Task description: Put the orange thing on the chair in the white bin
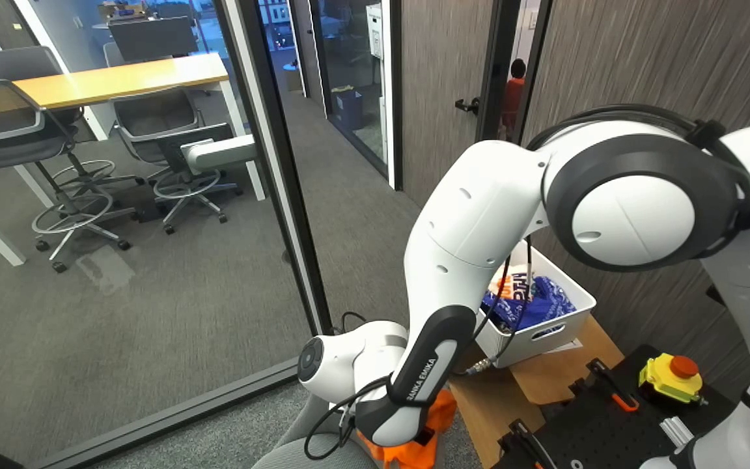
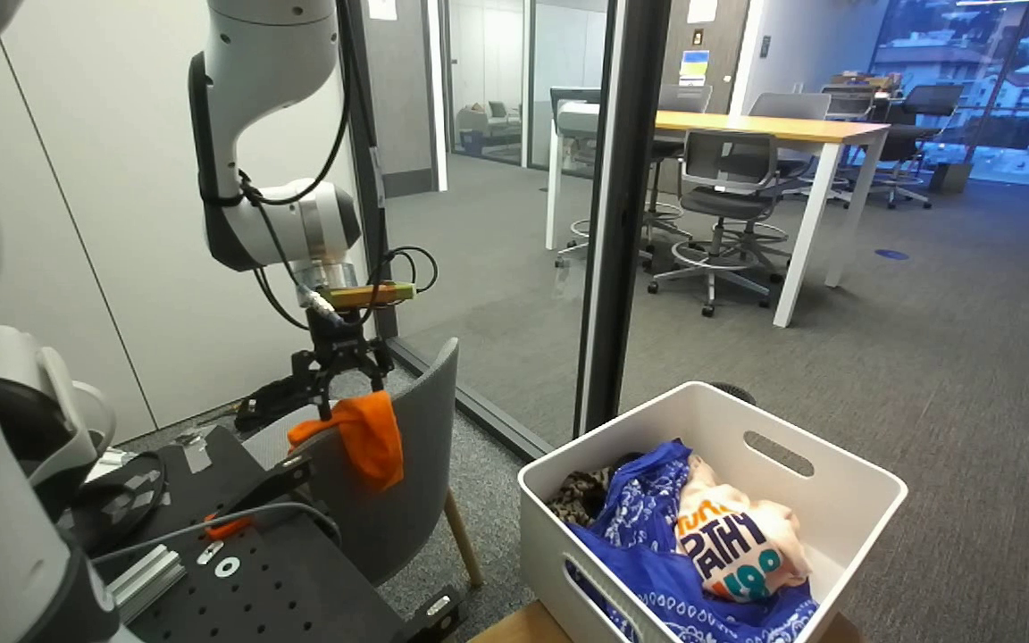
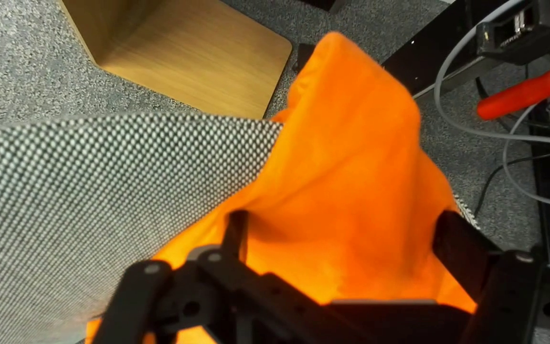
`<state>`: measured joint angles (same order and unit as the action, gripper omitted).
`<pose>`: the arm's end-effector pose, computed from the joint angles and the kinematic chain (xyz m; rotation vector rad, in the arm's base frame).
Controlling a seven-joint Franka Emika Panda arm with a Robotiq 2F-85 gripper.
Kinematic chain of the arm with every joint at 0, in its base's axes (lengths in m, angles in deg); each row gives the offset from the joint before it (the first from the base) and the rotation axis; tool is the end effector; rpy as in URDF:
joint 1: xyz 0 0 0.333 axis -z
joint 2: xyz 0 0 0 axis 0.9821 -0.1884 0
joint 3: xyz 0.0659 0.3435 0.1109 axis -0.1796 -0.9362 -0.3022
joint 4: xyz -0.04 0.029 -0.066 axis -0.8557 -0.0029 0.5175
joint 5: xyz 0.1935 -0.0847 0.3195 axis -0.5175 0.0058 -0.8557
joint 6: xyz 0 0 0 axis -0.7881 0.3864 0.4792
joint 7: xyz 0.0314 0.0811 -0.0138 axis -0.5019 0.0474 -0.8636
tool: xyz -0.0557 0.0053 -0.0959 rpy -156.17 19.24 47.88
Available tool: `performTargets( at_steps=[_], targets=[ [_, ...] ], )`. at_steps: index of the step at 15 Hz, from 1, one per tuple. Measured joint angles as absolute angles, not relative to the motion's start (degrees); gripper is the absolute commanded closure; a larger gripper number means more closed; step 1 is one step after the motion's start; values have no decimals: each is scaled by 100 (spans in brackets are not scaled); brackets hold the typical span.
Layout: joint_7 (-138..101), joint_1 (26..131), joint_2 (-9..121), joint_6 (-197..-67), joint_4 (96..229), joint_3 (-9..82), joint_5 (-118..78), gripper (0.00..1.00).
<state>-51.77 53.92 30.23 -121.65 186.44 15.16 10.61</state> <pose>0.4082 0.3557 0.1046 1.8684 2.1380 -0.7109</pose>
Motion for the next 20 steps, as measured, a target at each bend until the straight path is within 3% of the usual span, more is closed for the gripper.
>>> performTargets(
  at_steps=[9, 10, 12, 19, 20],
  targets=[
    [-5119, 5392, 3020, -12166, 18644, 1520, 1061, 0],
    [-5115, 5392, 3019, -12166, 18644, 1521, 1061, 25],
    [-5113, 5392, 3018, -12166, 18644, 1522, 1061, 34],
    [-5109, 5391, 3018, -12174, 18633, 1479, 1061, 88],
    [-5109, 5391, 3018, -12178, 18632, 1479, 1061, 91]
  ],
)
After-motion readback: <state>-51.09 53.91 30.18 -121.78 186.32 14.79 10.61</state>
